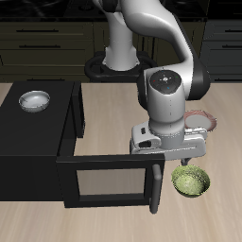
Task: Place the green bowl on the plate
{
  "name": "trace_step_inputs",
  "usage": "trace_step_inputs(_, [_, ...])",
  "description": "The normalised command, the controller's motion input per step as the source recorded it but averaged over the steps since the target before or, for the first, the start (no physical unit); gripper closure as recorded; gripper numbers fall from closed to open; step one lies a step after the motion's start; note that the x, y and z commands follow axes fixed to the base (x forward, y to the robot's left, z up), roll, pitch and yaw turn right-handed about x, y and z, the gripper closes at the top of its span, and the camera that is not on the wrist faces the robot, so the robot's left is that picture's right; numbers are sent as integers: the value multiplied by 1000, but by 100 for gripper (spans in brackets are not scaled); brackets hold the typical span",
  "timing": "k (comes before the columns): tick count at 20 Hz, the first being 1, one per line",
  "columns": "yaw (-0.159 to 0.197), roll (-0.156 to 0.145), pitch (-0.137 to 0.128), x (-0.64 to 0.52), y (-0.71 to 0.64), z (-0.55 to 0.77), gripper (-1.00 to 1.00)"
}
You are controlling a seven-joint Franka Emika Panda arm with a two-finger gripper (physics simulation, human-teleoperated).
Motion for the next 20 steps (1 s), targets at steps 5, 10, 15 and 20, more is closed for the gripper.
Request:
trace_step_inputs(5, [-12, 1, 8, 4, -22, -96, -100])
trace_step_inputs(10, [6, 5, 4, -3, 24, -182, -100])
trace_step_inputs(15, [7, -2, 6, -3, 43, -184, -100])
trace_step_inputs(20, [22, 5, 8, -55, 87, -233, -100])
